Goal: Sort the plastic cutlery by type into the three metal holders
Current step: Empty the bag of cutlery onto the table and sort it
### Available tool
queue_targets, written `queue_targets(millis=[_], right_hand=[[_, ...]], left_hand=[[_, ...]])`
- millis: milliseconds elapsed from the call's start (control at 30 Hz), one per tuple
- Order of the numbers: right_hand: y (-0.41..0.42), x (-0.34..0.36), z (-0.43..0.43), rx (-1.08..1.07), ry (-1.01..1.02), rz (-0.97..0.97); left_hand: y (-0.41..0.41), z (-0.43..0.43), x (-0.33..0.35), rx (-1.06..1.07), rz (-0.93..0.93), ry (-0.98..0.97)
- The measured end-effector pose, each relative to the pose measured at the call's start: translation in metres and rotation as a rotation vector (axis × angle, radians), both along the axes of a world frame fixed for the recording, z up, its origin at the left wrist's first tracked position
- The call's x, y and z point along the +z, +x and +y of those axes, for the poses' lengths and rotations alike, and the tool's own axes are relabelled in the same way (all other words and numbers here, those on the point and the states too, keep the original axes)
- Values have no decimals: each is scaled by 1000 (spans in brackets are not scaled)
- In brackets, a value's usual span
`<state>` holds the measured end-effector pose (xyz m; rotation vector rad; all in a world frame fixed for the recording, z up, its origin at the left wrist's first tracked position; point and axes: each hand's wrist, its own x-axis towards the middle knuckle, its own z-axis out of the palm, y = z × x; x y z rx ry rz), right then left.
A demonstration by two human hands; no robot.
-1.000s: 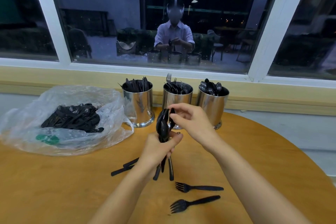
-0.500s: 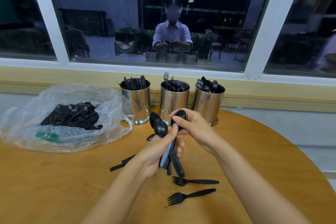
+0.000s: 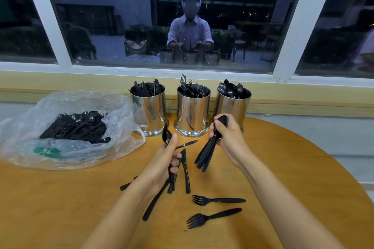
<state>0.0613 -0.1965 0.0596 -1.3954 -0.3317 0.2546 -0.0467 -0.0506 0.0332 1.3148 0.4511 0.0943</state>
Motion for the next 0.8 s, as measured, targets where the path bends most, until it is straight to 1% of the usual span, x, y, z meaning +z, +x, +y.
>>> queue_targets(millis=[33, 133, 200, 267, 333, 367, 433, 500, 567, 600, 633, 733, 800], right_hand=[[-1, -4, 4, 22, -47, 17], [-7, -11, 19, 86, -107, 99], [-10, -14, 30, 87, -94, 134], [-9, -19, 37, 83, -88, 136], [-8, -22, 39, 94, -78, 120], [-8, -22, 38, 92, -109, 83], [-8, -17, 34, 51, -231, -64], [-6, -14, 27, -53, -374, -286], [3, -16, 19, -121, -576, -502], [8, -17, 16, -102, -647, -572], [12, -18, 13, -49, -675, -609], [18, -22, 9, 153, -664, -670], [22, -26, 7, 204, -656, -699]], left_hand=[[2, -2, -1, -11, -13, 46], [7, -12, -5, -125, -50, 336], [13, -17, -8, -192, -50, 420], [22, -18, -13, -179, -31, 531], [30, -16, -13, -137, -9, 731], [34, -15, -15, -130, 1, 795], [39, -15, -15, -150, -11, 822], [42, -16, -14, -192, -11, 823], [48, -18, -14, -266, -3, 821], [50, -19, -14, -304, 2, 816], [53, -20, -15, -340, 5, 798], [61, -23, -22, -389, -21, 819], [67, -25, -26, -394, -37, 827]])
